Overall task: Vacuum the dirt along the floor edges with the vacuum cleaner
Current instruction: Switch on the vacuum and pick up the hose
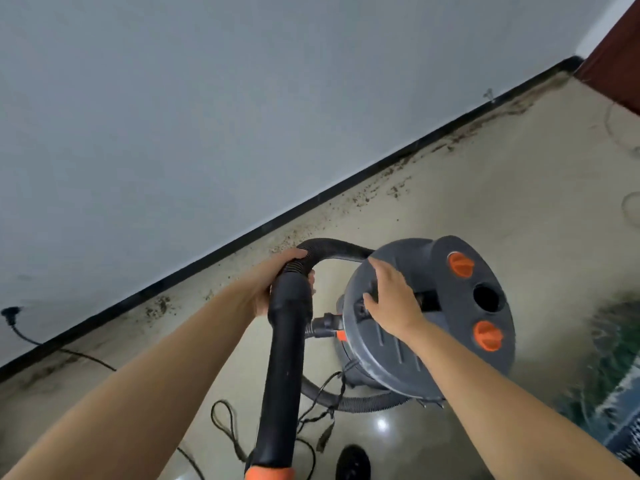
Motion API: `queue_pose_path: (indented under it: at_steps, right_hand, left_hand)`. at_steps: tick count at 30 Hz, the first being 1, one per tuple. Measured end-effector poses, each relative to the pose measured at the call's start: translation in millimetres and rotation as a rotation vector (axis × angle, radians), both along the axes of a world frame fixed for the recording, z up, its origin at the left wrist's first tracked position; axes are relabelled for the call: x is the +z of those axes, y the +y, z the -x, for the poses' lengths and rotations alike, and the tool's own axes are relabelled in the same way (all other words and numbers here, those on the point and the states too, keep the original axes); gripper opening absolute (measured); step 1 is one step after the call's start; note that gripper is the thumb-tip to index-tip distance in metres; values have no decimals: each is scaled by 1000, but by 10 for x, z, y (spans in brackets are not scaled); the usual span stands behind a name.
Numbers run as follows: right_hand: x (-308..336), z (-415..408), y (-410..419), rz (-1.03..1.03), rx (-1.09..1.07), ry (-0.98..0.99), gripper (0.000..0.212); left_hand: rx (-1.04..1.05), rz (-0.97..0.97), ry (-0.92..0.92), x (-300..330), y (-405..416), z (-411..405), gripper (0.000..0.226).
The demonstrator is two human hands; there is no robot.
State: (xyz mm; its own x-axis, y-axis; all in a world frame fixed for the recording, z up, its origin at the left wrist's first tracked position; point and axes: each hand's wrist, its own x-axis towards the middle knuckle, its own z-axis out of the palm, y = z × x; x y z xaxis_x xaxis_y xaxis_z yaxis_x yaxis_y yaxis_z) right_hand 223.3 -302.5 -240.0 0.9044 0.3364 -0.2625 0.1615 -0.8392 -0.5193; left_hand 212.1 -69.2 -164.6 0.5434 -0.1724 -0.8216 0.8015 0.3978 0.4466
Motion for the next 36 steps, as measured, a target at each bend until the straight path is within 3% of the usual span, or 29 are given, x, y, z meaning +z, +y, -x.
queue_pose_path:
  at_steps: [4,7,9,11,12,14,18,22,25,31,36]
  right_hand:
    - [380,-150,315,-49,244,-255,82]
    - [560,-415,503,24,394,-235,80]
    - [614,-600,573,81,477,-127,71]
    - [635,-694,671,73,553,-90,43]
    - [644,-704,729,50,571,-94,28]
    - [660,-738,809,-8,571,-90,17]
    - [754,-1144,556,-91,375,-224,32]
    - [1008,-1617,-203,162,230,-410,43]
    - [1155,-1648,-923,315,158,-390,41]
    - [1511,-977,-2135,409,-25,-80,38]
    - [1626,125,-2517,282,-17,308,19]
  left_hand:
    - [-195,-135,-25,272,-138,-37,42]
    - [-286,-185,-67,431,-130,54,33]
    - [-292,-193,-71,501,-116,138,32]
    - [-230,-162,-62,568,-124,181,41]
    - [-176,-133,-52,611,-129,188,46]
    - [-81,-77,-42,688,-127,188,53]
    - [-151,-57,-90,685,-182,181,48]
    - [-445,-307,-282,645,-336,34,25]
    - [-693,-526,-428,743,-578,-168,24]
    - [-1009,-964,-769,1009,-1328,-279,14]
    - [-1161,-1391,-1019,1126,-1581,-107,16]
